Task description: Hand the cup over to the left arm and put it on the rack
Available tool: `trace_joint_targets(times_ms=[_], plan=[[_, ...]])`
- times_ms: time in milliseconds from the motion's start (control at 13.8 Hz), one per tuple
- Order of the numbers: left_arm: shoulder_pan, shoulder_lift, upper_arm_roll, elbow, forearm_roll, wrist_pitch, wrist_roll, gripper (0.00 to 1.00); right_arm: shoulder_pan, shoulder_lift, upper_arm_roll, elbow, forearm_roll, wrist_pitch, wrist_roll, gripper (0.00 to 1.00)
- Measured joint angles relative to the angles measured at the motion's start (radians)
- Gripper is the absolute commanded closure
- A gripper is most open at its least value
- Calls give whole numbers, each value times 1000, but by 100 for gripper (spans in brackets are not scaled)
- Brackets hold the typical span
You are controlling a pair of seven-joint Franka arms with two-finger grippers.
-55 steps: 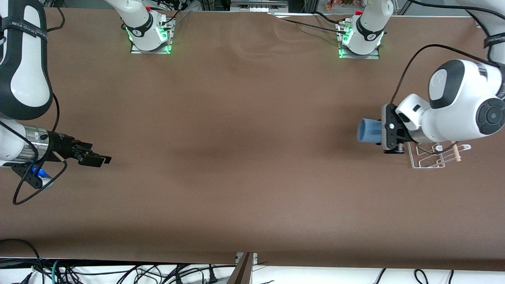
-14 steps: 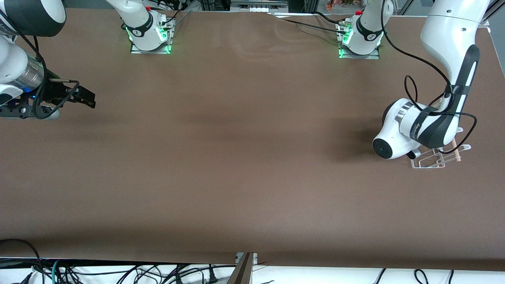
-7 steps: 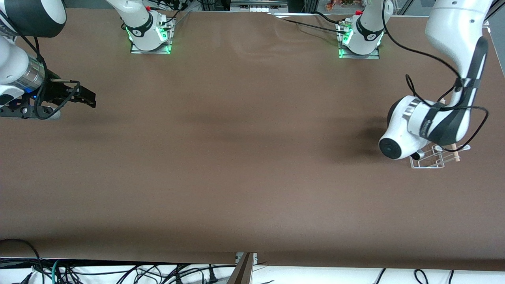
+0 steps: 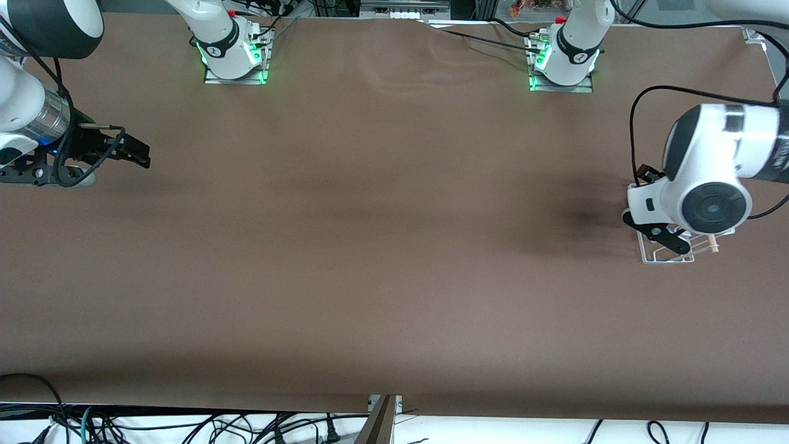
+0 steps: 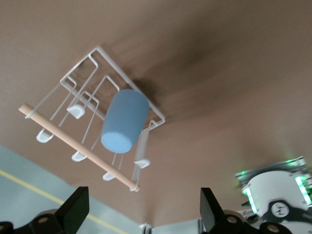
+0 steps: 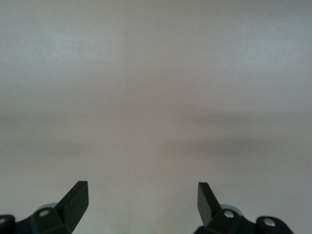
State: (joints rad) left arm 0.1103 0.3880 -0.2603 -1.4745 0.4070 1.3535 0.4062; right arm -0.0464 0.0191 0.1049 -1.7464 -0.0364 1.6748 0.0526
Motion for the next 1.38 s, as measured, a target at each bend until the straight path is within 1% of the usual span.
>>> trace_joint_targets(times_ms=[145,291,364,509,727,800,873,945,1018,1164,1309,1382], plan=[[3,-12,-2,49,-80,11,-50,0,0,0,0,0,0,0,-13,1],[36,-33,-38,67,-172,52,-108,0,0,1,0,0,0,0,-16,1],[52,-44,-60,73,-189,61,-120,0,0,1,0,0,0,1,-16,1],[60,-65,-81,79,-201,62,-128,0,0,1,0,3,0,2,-17,1],[61,-98,-82,90,-205,81,-142,0,0,6,0,7,0,2,-18,1],[55,-111,-67,94,-215,99,-155,0,0,8,0,8,0,2,-18,1],[28,-133,-20,91,-262,123,-187,0,0,10,0,9,0,2,-18,1],[-17,-163,47,74,-332,157,-233,0,0,11,0,9,0,2,-18,1],[-50,-200,94,33,-378,223,-269,0,0,11,0,10,0,2,-18,1],[-96,-293,138,-107,-400,392,-303,0,0,12,0,14,0,2,-18,1],[-162,-376,185,-220,-386,416,-320,0,0,12,0,17,0,2,-18,1],[-187,-399,206,-249,-384,415,-325,0,0,12,0,17,0,2,-18,1]])
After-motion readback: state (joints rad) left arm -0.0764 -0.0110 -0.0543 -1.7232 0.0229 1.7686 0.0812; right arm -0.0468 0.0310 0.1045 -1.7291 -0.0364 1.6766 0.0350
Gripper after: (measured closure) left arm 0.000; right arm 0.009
